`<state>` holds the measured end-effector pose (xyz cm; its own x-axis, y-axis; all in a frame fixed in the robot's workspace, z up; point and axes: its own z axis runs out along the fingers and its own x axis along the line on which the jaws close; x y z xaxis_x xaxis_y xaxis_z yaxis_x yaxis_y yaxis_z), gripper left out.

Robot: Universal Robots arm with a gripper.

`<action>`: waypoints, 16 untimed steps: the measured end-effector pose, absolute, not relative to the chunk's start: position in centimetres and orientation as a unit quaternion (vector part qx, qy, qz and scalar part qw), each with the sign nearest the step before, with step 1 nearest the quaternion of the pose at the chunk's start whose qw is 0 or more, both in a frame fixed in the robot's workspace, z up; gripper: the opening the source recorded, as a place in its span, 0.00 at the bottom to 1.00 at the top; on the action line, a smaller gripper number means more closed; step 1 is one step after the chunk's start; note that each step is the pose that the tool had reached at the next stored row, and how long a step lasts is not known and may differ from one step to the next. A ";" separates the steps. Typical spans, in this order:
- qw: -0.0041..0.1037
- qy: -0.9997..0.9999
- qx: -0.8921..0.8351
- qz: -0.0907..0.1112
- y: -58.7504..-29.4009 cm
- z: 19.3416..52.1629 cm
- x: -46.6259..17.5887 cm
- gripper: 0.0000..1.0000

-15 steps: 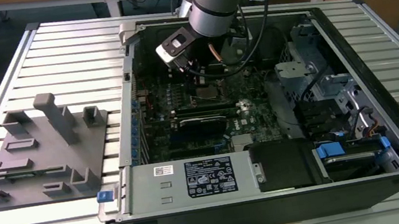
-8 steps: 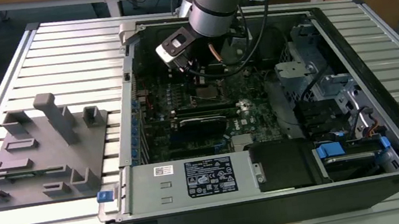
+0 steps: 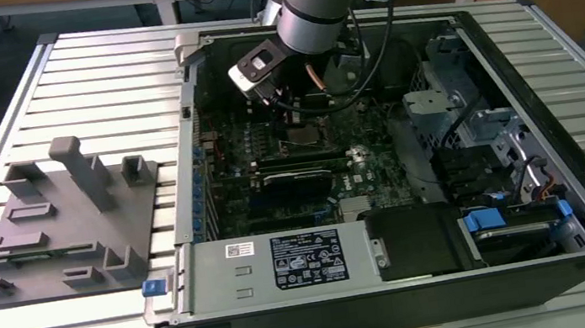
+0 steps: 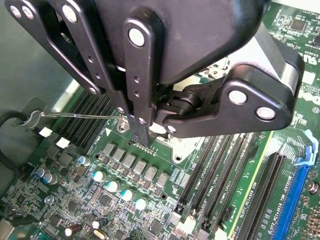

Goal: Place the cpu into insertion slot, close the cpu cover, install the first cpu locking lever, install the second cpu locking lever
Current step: 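Place the cpu into insertion slot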

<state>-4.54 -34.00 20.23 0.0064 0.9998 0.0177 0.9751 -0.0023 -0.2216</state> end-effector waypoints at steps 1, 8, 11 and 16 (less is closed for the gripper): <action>0.086 -0.701 -0.704 0.073 -34.0 20.2 -4.5 0.10; 0.087 -0.701 -0.704 0.074 -34.0 20.2 -4.5 0.10; 0.087 -0.701 -0.704 0.074 -34.0 20.2 -4.5 0.10; 0.088 -0.701 -0.704 0.075 -34.0 20.2 -4.5 0.10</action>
